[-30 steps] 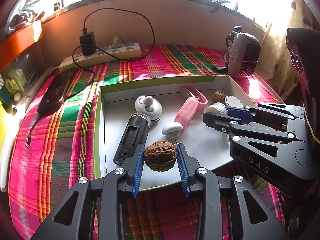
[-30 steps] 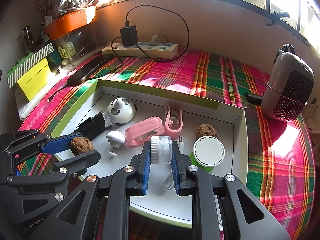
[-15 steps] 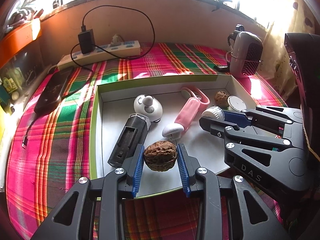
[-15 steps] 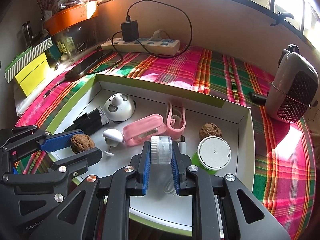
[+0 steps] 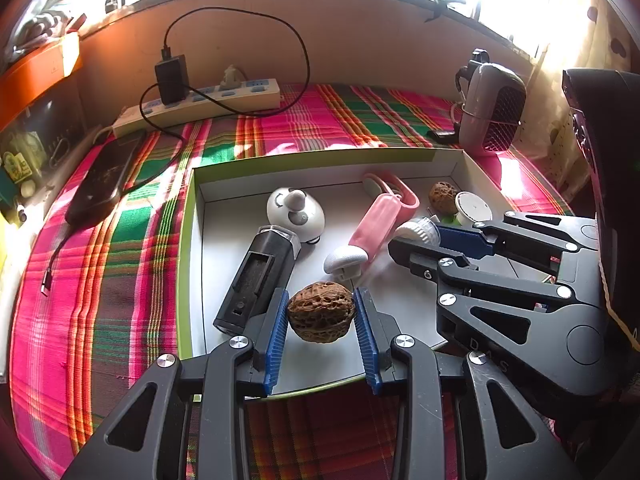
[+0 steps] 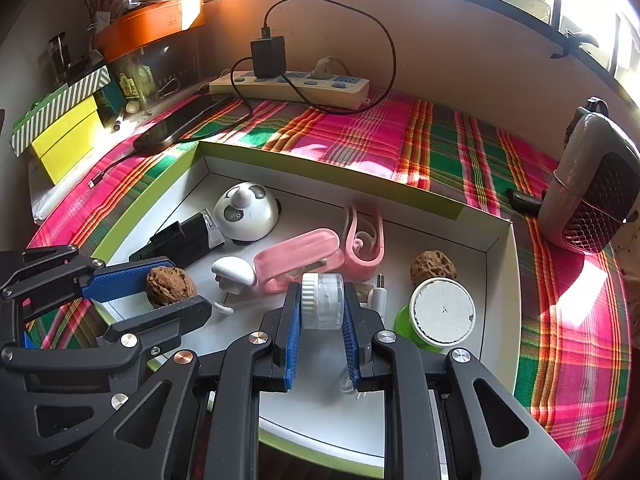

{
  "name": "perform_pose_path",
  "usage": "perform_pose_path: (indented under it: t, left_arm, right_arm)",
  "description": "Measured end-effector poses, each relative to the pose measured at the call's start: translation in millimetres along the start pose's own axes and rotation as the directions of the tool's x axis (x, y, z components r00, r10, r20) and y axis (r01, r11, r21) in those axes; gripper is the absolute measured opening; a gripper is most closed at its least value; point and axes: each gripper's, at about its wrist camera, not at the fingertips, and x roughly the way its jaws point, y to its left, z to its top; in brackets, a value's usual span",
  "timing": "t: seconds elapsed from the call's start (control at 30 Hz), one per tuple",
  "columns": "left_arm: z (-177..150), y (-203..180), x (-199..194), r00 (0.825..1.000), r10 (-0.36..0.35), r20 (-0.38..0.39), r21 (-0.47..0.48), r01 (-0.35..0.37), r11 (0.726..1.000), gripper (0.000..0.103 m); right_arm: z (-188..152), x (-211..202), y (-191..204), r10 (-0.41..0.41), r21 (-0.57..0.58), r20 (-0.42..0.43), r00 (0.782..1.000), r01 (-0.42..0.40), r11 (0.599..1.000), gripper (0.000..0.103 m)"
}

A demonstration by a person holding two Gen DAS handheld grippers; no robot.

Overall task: Organize objects
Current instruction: 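Lower the white cap into the box and open the right gripper while the left releases the walnut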

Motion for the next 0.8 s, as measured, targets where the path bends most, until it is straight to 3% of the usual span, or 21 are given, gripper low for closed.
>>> perform_pose_path:
  t: [0.8]
  left_arm:
    - [-1.3,-0.1,0.3,1.0,-0.008,-0.001,-0.006,0.008,1.0,0.031]
  right_arm:
    - [-1.4,1.7,2.4,-0.002,-0.001,-0.006,1.0,0.002,1.0,0.02]
